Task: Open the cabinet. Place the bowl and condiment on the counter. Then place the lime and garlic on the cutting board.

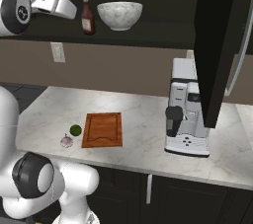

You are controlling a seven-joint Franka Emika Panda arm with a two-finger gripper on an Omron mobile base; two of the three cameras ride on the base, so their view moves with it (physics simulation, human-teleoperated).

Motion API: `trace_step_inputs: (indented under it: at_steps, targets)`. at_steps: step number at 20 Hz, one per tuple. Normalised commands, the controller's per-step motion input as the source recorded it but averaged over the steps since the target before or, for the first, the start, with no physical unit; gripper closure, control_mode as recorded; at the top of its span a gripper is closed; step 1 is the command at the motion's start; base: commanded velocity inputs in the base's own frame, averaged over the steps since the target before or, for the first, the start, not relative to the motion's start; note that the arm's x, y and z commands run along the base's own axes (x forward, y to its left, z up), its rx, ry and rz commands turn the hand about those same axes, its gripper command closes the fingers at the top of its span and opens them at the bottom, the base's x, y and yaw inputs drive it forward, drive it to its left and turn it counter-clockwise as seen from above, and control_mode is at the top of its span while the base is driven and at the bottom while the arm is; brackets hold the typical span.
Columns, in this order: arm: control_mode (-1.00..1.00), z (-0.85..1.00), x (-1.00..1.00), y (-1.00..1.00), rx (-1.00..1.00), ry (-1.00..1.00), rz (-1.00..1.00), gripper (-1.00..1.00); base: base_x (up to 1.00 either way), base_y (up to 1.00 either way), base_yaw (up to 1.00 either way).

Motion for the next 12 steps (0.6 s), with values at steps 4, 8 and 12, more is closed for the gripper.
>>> trace_step_inputs:
  at_steps: [4,8,12]
  targets:
    - [-1.0,0.0,0.04,0.12,0.0,0.0,-0.07,-1.0,0.0,0.0,0.0]
    - [-1.0,0.0,0.13,0.13,0.0,0.0,-0.06,-1.0,0.0,0.0,0.0]
    - [-1.0,-0.01,0.17,0.01,0.0,0.01,-0.02,-1.0,0.0,0.0,0.0]
